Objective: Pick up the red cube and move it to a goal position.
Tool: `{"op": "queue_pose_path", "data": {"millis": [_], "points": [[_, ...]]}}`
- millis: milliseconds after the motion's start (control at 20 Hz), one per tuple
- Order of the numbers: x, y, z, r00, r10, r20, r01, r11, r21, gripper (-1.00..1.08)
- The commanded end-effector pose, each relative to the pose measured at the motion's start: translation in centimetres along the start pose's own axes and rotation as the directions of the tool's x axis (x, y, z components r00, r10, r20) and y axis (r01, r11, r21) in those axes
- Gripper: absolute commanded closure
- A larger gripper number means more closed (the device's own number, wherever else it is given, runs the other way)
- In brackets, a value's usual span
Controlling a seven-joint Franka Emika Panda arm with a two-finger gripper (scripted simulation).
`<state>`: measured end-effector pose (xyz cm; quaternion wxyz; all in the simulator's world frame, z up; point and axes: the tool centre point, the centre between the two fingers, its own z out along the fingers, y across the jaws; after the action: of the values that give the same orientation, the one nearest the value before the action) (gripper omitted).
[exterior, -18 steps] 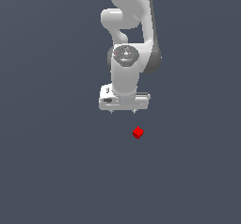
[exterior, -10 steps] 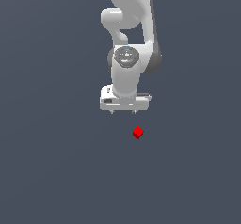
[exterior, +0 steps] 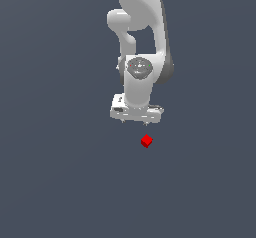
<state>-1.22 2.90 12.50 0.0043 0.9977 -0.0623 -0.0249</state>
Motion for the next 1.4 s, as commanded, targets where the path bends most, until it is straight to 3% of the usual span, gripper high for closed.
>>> {"op": "queue_pose_path", "data": {"millis": [0,400,900,1350], "points": [[0.1,-0.6,0.9,0.999,0.048,-0.003,-0.048,0.999,0.002,-0.92],[0.9,-3.0,4.3,0.972,0.235,-0.017,-0.235,0.972,0.012,-0.92],[2.6,-5.5,8.2,0.895,0.444,-0.03,-0.444,0.896,0.027,-0.92],[3.7,-6.6,10.0,0.843,0.536,-0.035,-0.535,0.844,0.036,-0.92]]}}
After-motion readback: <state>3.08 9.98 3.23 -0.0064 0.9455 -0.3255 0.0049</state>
